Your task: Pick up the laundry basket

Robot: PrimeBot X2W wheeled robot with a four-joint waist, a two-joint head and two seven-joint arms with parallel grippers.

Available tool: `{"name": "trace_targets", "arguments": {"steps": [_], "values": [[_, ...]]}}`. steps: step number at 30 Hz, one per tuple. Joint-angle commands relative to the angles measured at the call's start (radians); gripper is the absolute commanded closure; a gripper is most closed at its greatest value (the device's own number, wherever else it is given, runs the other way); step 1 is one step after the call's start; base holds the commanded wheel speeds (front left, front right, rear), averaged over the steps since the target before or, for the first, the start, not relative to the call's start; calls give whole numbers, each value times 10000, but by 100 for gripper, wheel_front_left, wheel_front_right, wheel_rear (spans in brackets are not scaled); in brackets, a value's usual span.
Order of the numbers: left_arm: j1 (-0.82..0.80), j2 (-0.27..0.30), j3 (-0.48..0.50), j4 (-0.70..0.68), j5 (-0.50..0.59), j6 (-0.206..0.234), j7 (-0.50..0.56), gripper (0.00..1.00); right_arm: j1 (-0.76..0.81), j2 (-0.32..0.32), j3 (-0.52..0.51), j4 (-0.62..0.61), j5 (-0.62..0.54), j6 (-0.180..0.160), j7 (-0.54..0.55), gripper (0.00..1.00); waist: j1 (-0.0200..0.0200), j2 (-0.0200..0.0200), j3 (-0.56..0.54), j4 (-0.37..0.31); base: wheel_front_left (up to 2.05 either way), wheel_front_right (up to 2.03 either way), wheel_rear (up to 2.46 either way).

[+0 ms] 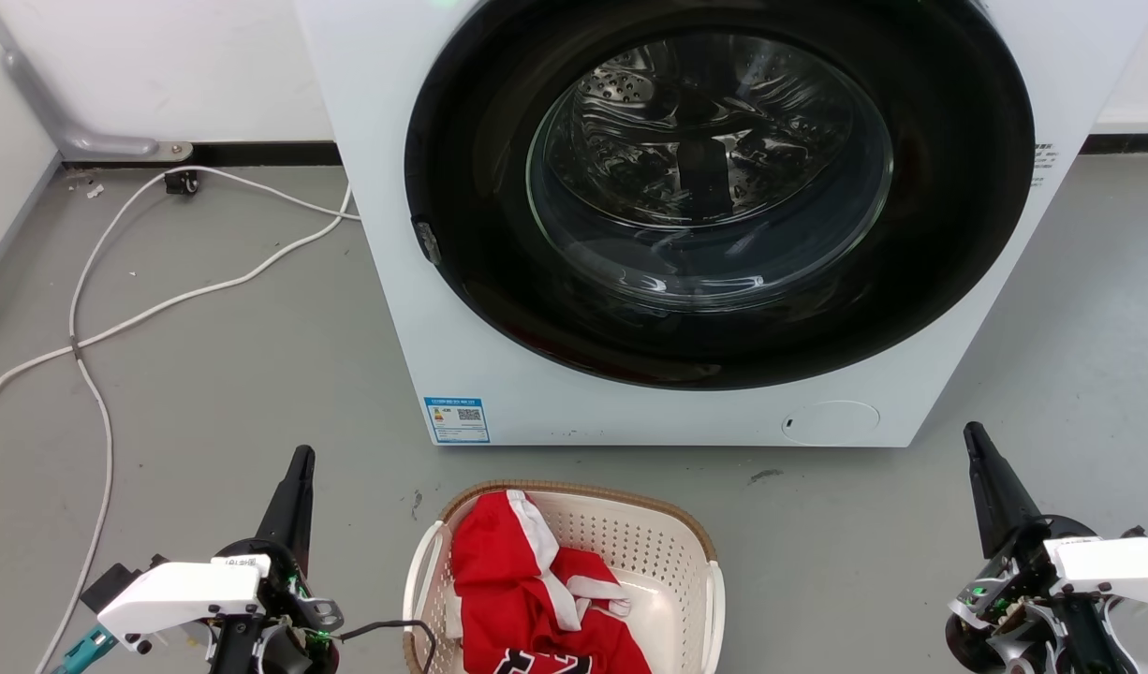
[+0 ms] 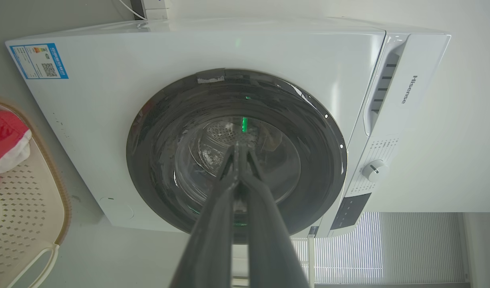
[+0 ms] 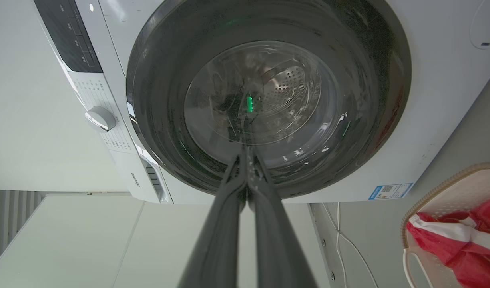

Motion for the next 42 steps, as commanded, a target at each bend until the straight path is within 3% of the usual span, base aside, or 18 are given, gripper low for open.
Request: {"name": "trace_targets", "arguments": {"steps": [1, 20, 21, 30, 36, 42], "values": [[-94, 0, 25, 9, 34, -32, 46, 100, -107, 42, -15, 13, -46, 4, 17, 100, 0, 0, 0, 0, 0, 0, 0], [-98, -21, 55, 10, 40, -32, 60, 100, -111, 60, -38, 15, -80, 4, 42, 100, 0, 0, 0, 0, 0, 0, 0], [0, -17, 23, 9, 44, 0, 28, 0, 0, 15, -23, 7, -4, 0, 11, 0, 0, 0, 0, 0, 0, 0, 0], [-97, -29, -473, -71, 127, -3, -444, 0, 25, 24, 338, -130, -157, 2, -442, 0, 0, 0, 14, -1, 0, 0, 0], [-190, -34, -620, -412, 1497, -6, -810, 0, -8, -18, 490, -261, -1143, 2, -829, 0, 0, 0, 29, 2, 0, 0, 0], [-269, -37, -769, -727, 3125, -8, -1062, 0, -27, 2, 495, -593, -2956, 2, -1083, 0, 0, 0, 40, -5, 0, 0, 0]]}}
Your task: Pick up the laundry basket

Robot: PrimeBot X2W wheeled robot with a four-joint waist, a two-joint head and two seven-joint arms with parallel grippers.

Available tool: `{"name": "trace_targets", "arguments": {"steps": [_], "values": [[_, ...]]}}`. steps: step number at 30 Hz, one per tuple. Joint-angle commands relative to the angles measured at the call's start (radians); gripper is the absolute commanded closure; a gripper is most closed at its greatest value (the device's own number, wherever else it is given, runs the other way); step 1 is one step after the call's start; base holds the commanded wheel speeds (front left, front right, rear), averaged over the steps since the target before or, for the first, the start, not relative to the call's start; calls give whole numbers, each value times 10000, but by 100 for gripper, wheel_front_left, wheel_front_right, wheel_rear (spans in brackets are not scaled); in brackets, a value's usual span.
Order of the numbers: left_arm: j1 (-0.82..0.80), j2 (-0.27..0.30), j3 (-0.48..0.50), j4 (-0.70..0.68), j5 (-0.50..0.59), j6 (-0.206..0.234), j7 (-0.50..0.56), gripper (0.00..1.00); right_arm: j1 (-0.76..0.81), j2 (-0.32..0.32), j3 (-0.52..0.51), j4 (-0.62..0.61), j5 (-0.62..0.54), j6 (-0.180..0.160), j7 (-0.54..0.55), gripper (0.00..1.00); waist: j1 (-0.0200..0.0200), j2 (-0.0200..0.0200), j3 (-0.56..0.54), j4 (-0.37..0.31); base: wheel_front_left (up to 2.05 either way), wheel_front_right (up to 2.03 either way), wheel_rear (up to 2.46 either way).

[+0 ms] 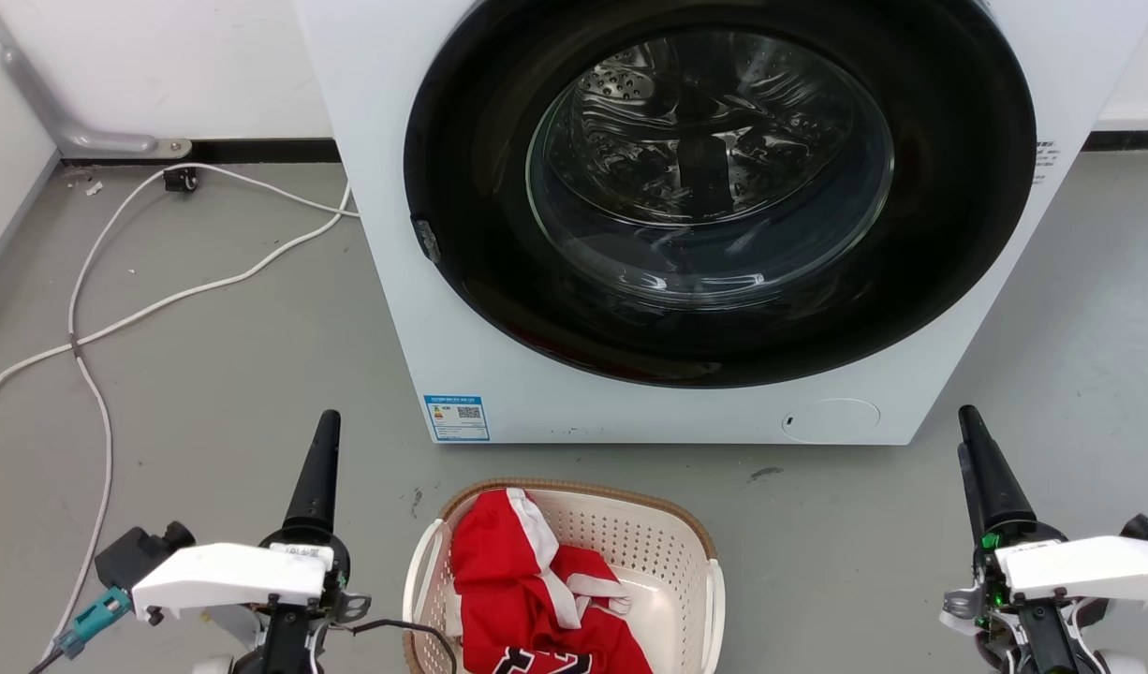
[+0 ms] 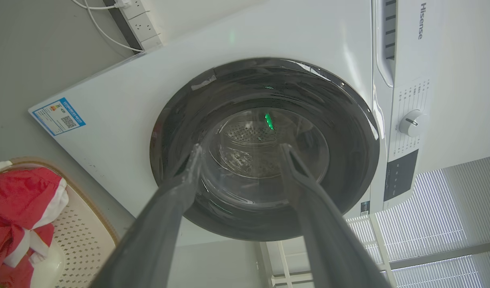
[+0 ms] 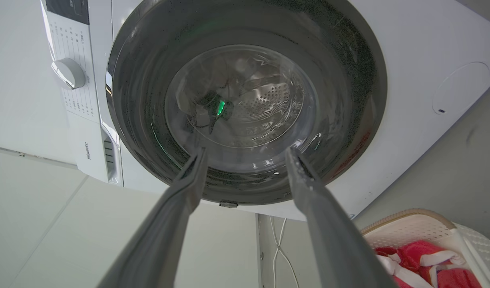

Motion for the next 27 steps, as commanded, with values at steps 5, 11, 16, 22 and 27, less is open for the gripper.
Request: {"name": "trace_targets", "arguments": {"steps": [5, 11, 16, 22, 27], "values": [[-339, 33, -166, -401, 1207, -21, -243, 0, -227, -14, 144, -475, -1575, 2, -231, 0, -1, 0, 4, -11, 0, 0, 0], [-383, 30, -418, -536, 2519, 102, -467, 0, -174, 1, 310, -666, -3132, 2, -457, 0, -1, 0, 7, -14, 0, 0, 0], [-411, 28, -612, -613, 3450, 244, -642, 0, -139, 10, 409, -752, -4279, 3, -634, 0, -1, 0, 10, -8, 0, 0, 0], [-415, 25, -814, -662, 4458, 340, -844, 0, -112, 20, 473, -781, -5450, 3, -835, 0, -1, 0, 20, -2, 0, 0, 0], [-442, 22, -943, -672, 5222, 424, -1000, 0, -110, 24, 531, -769, -6335, 3, -996, 0, -1, 0, 39, 15, 0, 0, 0]]}}
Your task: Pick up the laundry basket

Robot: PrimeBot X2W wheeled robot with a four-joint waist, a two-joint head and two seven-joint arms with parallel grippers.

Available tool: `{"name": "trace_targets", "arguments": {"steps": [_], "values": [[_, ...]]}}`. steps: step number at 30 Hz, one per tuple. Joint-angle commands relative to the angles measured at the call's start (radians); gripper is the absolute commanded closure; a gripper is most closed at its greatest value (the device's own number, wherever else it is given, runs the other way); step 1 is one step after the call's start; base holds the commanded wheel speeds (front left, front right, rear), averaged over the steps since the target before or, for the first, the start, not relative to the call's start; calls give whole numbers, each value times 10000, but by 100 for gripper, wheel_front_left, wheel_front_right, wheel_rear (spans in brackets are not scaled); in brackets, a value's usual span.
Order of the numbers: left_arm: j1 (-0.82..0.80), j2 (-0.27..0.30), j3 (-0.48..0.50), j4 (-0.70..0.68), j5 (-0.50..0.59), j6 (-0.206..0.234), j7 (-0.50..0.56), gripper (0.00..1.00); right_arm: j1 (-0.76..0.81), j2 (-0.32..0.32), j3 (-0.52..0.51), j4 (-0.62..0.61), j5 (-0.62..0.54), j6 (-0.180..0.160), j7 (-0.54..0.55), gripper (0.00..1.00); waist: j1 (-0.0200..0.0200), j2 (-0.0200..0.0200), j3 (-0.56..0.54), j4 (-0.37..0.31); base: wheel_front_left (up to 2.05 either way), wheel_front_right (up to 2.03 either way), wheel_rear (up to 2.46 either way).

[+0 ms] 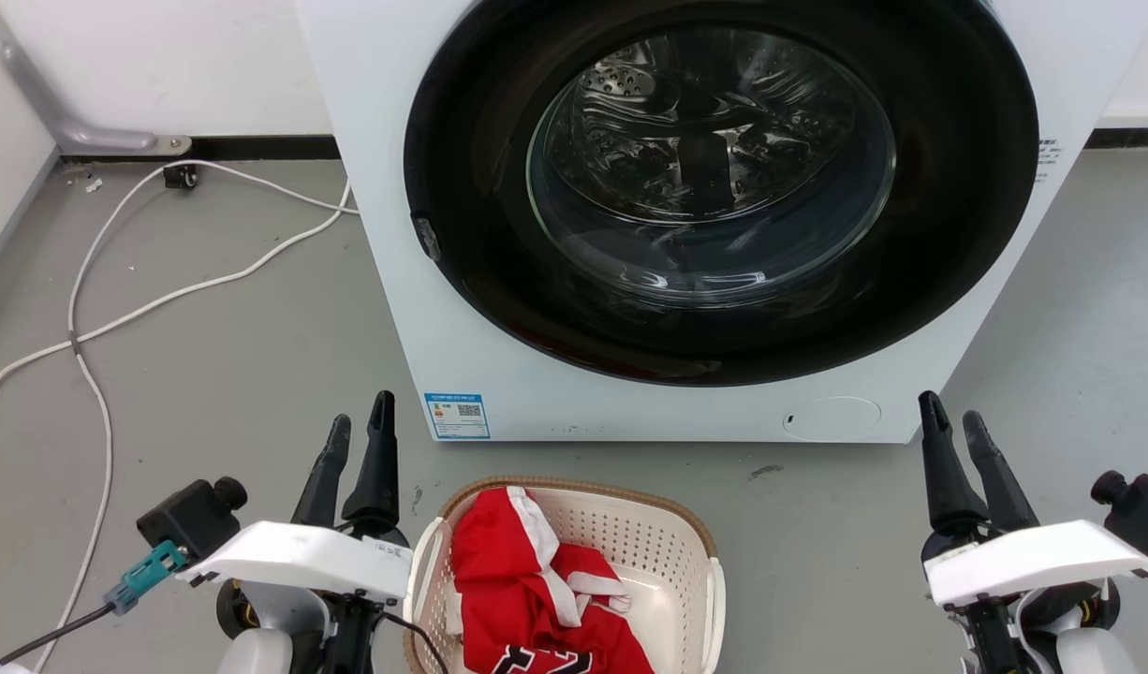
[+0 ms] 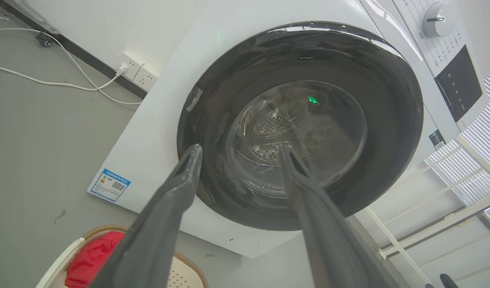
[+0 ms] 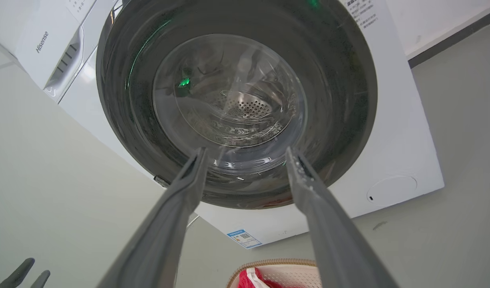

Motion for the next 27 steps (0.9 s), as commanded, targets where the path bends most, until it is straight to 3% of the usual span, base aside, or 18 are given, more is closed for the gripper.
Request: {"name": "trace_targets", "arguments": {"steps": [1, 27], "values": [[-308, 22, -58, -143, 333, 46, -88, 0, -117, 14, 41, -128, -370, 3, -116, 0, 0, 0, 0, 4, 0, 0, 0], [-258, 9, -540, 367, 3694, 355, -797, 0, -8, 32, 268, 540, -3612, 2, -818, 0, 0, 0, -54, 30, 0, 0, 0]]}}
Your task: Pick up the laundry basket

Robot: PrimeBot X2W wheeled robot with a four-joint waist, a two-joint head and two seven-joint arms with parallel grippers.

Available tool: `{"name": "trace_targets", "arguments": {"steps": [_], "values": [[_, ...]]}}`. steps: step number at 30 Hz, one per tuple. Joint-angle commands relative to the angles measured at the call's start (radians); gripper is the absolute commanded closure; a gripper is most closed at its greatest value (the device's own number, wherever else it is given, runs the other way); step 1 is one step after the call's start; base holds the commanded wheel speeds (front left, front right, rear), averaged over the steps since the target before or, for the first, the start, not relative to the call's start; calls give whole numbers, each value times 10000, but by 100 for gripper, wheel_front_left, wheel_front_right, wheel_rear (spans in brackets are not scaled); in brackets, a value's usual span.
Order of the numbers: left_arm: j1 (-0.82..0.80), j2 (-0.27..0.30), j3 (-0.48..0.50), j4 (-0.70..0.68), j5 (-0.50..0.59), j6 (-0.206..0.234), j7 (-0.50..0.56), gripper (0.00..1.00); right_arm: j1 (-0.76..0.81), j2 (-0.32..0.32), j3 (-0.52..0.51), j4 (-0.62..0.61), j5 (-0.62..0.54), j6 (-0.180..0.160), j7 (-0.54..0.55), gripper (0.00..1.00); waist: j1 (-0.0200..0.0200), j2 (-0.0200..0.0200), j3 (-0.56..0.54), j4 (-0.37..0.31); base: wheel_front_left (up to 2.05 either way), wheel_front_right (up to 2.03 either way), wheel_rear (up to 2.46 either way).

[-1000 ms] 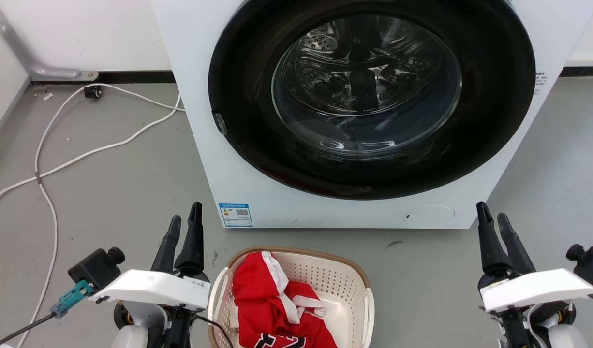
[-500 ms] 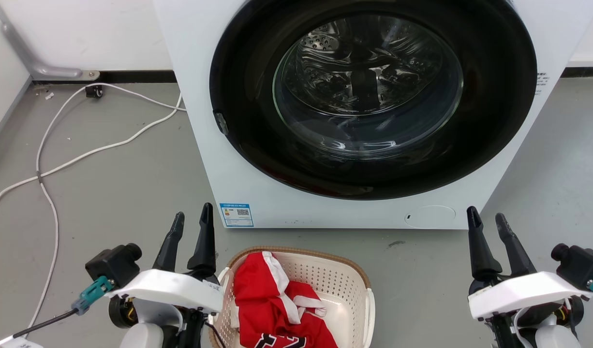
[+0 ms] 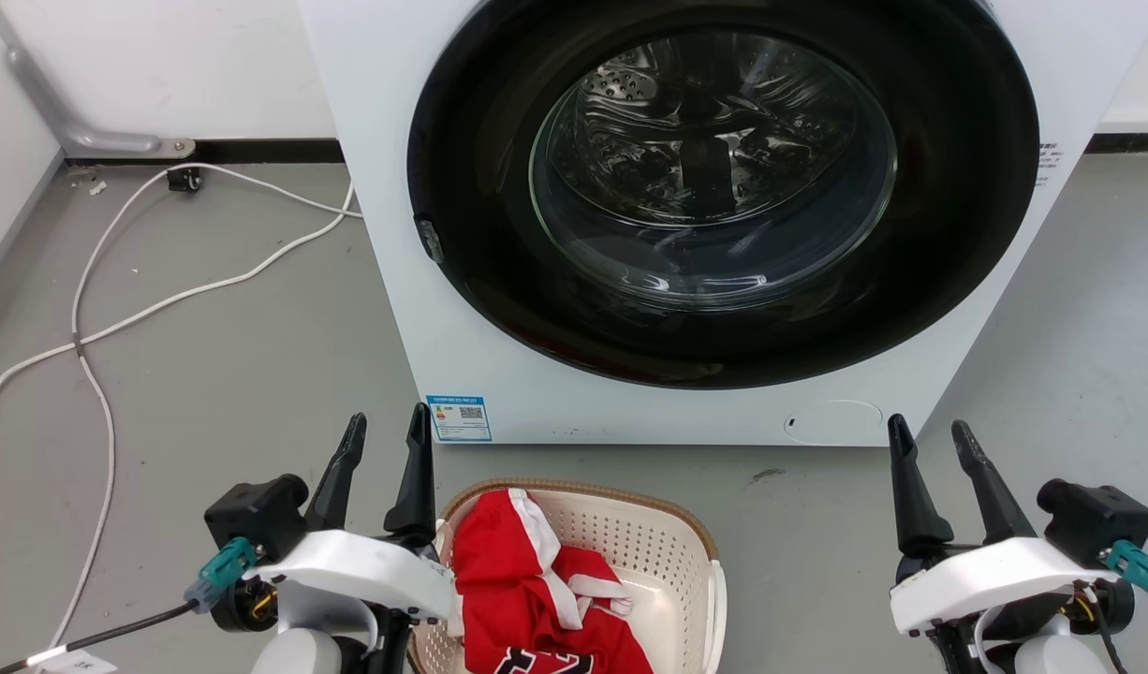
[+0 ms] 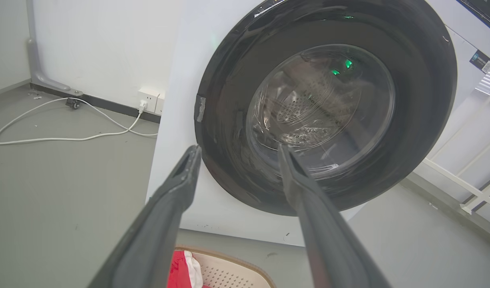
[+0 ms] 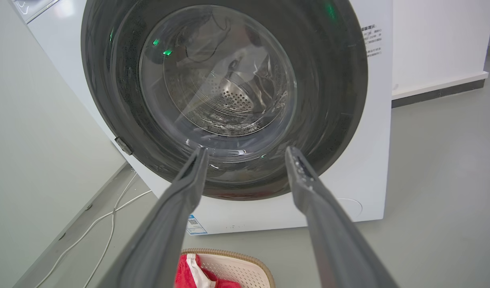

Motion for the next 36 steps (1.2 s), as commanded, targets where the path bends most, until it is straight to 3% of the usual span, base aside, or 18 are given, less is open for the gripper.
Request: {"name": "trace_targets", "arguments": {"steps": [1, 36], "values": [[-172, 8, -25, -43, 302, 58, -106, 0, -26, 21, 20, -8, -305, 0, -81, 0, 0, 0, -5, 0, 0, 0, 0], [-162, -10, -420, 496, 3466, 581, -857, 0, -50, 46, 142, 541, -3412, -1, -529, 0, 0, 0, 31, -1, 0, 0, 0]]}}
